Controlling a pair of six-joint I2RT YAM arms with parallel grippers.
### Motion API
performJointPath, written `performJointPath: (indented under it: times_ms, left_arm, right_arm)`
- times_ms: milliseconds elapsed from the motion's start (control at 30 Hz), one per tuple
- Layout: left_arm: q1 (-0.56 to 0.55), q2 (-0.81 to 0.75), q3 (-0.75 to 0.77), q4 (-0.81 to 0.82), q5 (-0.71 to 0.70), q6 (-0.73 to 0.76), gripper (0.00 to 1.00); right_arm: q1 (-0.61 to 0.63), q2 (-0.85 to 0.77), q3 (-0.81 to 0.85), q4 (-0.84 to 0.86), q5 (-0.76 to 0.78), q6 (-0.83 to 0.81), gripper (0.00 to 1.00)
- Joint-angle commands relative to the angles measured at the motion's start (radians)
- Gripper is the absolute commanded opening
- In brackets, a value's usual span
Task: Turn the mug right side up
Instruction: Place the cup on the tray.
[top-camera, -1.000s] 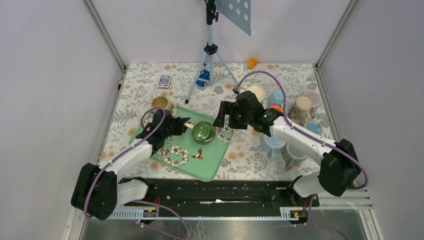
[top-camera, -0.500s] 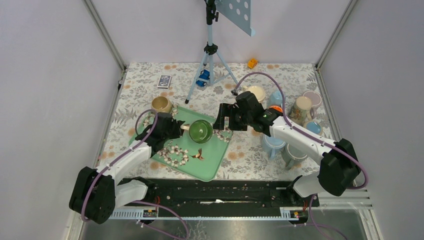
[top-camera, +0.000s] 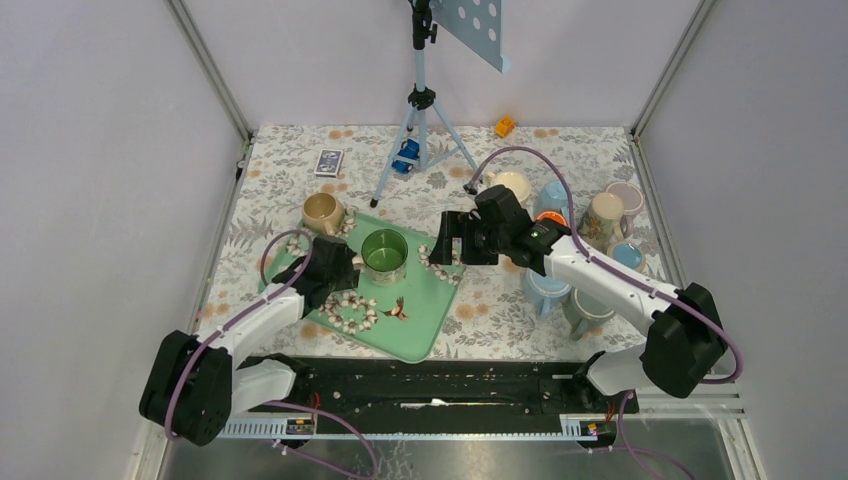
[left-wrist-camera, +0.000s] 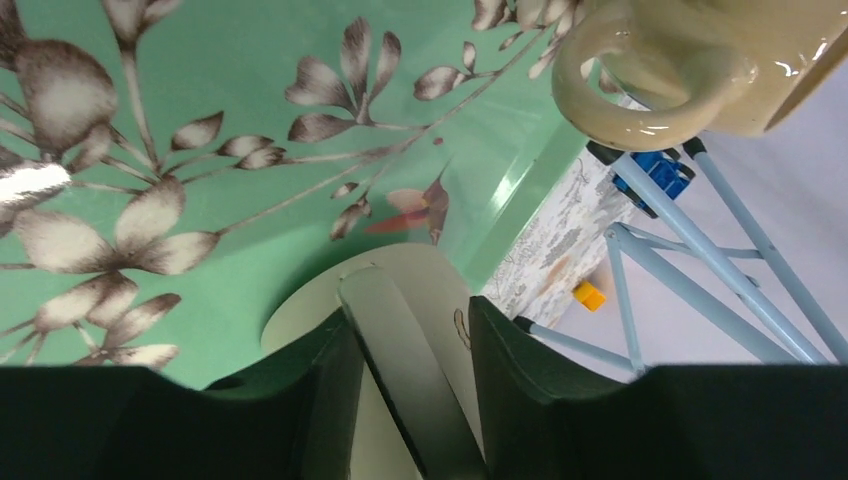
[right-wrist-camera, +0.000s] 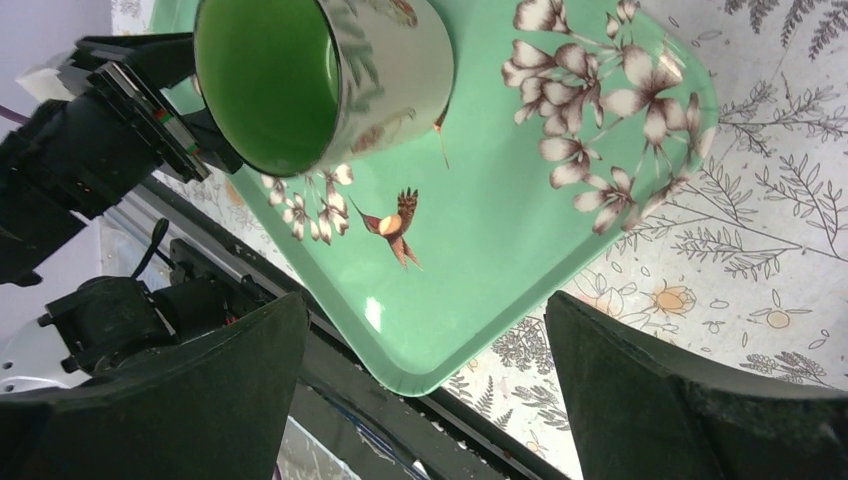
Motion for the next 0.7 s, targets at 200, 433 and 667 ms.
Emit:
performJointPath:
  times_ms: [200,433,667]
  left_arm:
    - [-0.010,0.025,0.135,-0.099,0.007,0.217,0.69]
    - [-0.010,-0.057,0.162,-0.197,0.000,0.375,0.99]
    - [-0.009,-0.196,0.202,-0.284,-0.009,0.617,0.99]
  right_arm:
    - [0.000,-0.054,-0.104,0.072,-0.001,-0.027,0.99]
    - [0.047,-0.079,-0.188,0.214,0.067,-0.067,1.00]
    - [0.151,-0.057,-0.237,0.397,0.167,-0.140,1.00]
